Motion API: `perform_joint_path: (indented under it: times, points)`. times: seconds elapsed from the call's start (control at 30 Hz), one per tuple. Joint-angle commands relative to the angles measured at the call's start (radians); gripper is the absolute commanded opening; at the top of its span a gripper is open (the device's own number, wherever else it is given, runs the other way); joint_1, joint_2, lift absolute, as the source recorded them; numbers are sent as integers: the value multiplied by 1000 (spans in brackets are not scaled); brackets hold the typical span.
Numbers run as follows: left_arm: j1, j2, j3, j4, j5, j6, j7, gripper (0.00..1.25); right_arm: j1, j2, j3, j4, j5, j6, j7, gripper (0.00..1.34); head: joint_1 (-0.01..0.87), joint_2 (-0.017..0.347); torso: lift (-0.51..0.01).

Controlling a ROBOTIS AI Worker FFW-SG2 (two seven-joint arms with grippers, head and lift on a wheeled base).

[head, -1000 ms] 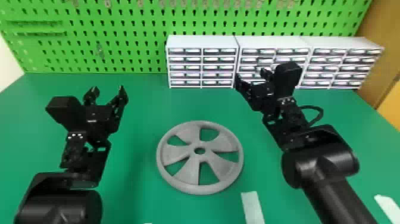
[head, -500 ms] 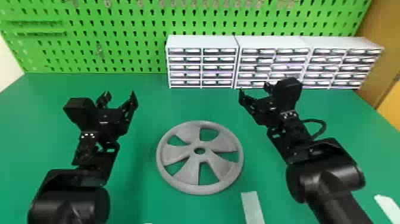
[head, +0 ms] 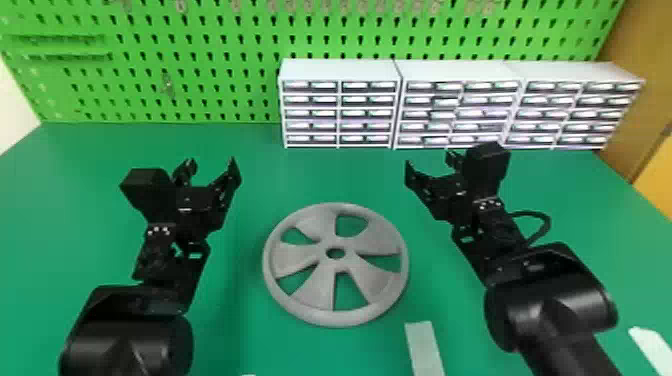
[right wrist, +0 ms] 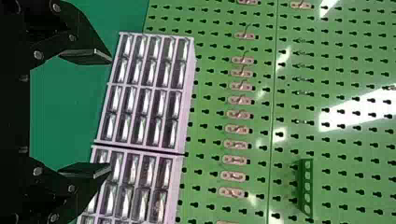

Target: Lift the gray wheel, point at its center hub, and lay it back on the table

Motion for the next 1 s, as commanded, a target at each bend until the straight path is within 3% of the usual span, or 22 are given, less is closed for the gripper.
perform_joint_path:
  times: [0.0, 0.37, 0.73, 0.97]
  points:
    - [-1, -1, 3, 0, 0, -1, 0, 738, 2, 0, -7, -2, -1, 0, 0, 887, 692, 48, -96]
    - [-33, -6, 15, 3, -18, -8, 0, 738, -29, 0, -30, -3, -9, -17, 1, 885, 692, 48, -96]
    - [-266, -7, -13, 46, -91, -112, -6, 738, -217, -17, -4, -9, -23, -133, 3, 887, 692, 48, -96]
    - [-413, -26, -8, 46, -140, -176, -6, 739, -360, -32, -5, -38, -30, -190, 1, 888, 692, 48, -96]
